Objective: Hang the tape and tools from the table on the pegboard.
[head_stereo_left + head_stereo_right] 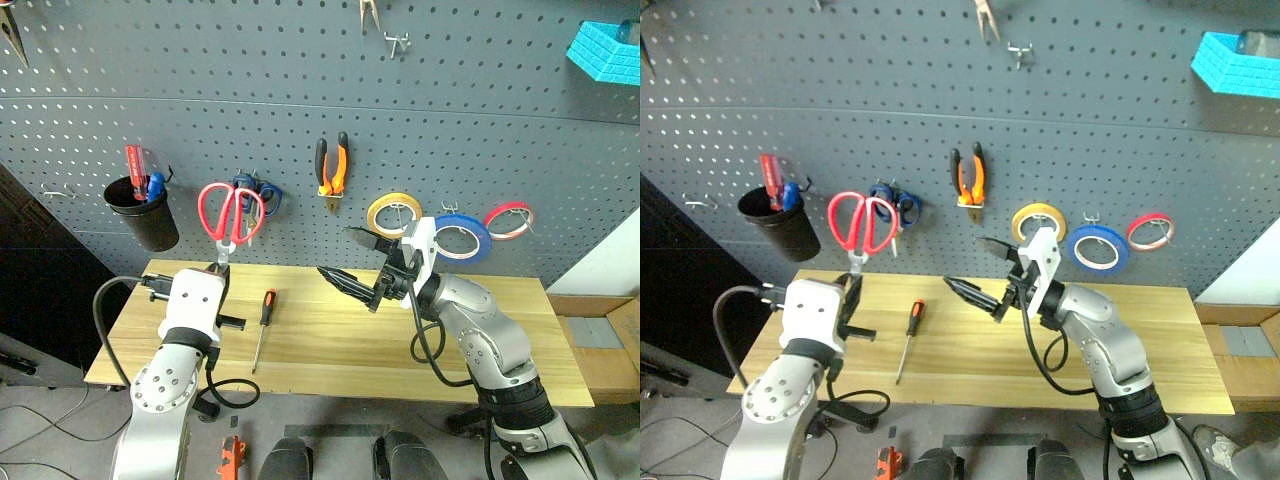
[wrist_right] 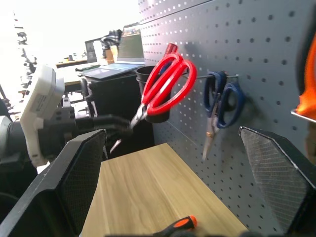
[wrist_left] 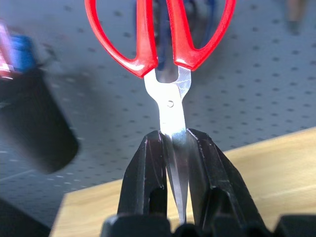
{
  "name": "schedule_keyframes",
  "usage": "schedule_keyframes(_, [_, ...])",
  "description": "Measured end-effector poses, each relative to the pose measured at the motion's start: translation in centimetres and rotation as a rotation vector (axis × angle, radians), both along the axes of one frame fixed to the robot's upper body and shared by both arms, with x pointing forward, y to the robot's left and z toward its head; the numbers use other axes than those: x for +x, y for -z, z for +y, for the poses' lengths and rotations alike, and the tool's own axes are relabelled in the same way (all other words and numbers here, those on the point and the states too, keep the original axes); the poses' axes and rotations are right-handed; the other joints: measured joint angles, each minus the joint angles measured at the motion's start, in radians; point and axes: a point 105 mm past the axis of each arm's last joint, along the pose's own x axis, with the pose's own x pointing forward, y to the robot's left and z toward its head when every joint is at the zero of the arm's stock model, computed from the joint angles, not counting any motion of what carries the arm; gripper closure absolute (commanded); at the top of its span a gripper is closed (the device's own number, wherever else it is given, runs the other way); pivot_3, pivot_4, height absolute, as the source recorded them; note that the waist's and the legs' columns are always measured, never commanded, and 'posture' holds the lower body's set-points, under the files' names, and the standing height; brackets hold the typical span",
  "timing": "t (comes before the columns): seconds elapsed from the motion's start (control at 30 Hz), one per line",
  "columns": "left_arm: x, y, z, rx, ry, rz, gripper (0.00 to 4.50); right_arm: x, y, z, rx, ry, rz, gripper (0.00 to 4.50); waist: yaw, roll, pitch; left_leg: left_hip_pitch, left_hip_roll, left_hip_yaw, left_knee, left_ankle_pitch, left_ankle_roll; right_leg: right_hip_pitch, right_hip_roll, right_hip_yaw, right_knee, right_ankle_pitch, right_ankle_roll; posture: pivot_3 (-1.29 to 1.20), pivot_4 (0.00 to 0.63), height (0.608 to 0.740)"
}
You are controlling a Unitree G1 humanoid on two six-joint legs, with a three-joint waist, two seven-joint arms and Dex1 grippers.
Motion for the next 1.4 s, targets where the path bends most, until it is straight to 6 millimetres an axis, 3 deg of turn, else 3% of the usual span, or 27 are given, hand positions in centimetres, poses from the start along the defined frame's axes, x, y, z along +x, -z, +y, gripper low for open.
schedule_keyframes(0.27, [1.3,-0.2,-0.6,-0.028,0.021,0.028,4.23,0.1,0.1,-0.1,-0.001,0.012,0.005,0.0,-0.003,0.0,-0.004,0.002,0.0,0.001,0.002,0.0,0.0,0.0,0.002,0.002,0.003,0.001,-0.001,0.06,0.078,0.74])
schedule_keyframes(0.5, [2.0,1.2,1.3,-0.084,-0.059,0.124,4.23,0.1,0.2,-0.1,0.0,0.021,0.01,0.0,-0.002,0.001,-0.006,0.002,0.001,0.001,0.004,0.0,0.0,0.0,0.003,0.002,0.005,0.001,-0.002,0.06,0.079,0.74])
schedule_keyframes(0.9, [2.9,1.0,1.0,-0.117,-0.04,0.155,0.21,0.1,0.2,-0.1,-0.001,0.022,0.011,0.0,-0.002,0.001,-0.007,0.001,0.001,0.0,0.011,0.0,0.0,0.001,0.004,0.002,0.008,0.002,-0.003,0.06,0.092,0.74])
schedule_keyframes(0.97, [2.8,1.3,0.9,-0.116,-0.035,0.167,0.03,0.2,0.2,-0.1,-0.001,0.023,0.011,0.0,-0.003,0.001,-0.007,0.001,0.001,0.0,0.011,0.0,0.0,0.001,0.004,0.002,0.008,0.002,-0.003,0.06,0.092,0.74])
schedule_keyframes(1.07, [2.1,3.9,1.1,-0.156,-0.059,0.247,0.03,0.1,0.3,-0.1,-0.007,0.021,0.013,0.0,-0.006,0.003,-0.008,0.002,0.001,0.001,0.011,0.0,0.0,0.001,0.004,0.003,0.007,0.002,-0.003,0.04,0.119,0.74])
schedule_keyframes(1.2, [-0.3,11.6,1.3,-0.277,-0.145,0.494,0.03,-0.6,1.9,0.7,-0.126,-0.034,0.014,0.0,-0.02,0.004,-0.006,0.002,0.002,0.0,0.011,0.0,0.0,0.001,0.004,0.001,0.007,0.002,-0.003,0.02,0.14,0.74])
schedule_keyframes(1.23, [-0.5,12.8,1.4,-0.286,-0.16,0.532,0.03,-0.9,2.3,1.1,-0.152,-0.057,0.01,0.0,-0.022,0.004,-0.004,0.001,0.002,-0.001,0.011,0.0,0.0,0.002,0.004,0.0,0.007,0.002,-0.003,0.02,0.151,0.74])
schedule_keyframes(1.3, [-0.2,13.5,1.6,-0.284,-0.171,0.543,0.03,-1.1,2.8,2.0,-0.19,-0.09,0.006,0.0,-0.023,0.005,-0.001,0.001,0.002,-0.002,0.011,0.0,0.0,0.003,0.005,-0.002,0.007,0.002,-0.004,0.03,0.17,0.74])
schedule_keyframes(1.4, [2.1,13.7,1.4,-0.285,-0.15,0.512,0.03,-0.7,3.1,2.9,-0.221,-0.106,-0.003,0.0,-0.022,0.008,0.013,0.012,0.002,-0.001,0.012,0.0,0.001,0.016,0.005,-0.004,0.003,0.002,-0.003,0.03,0.183,0.74])
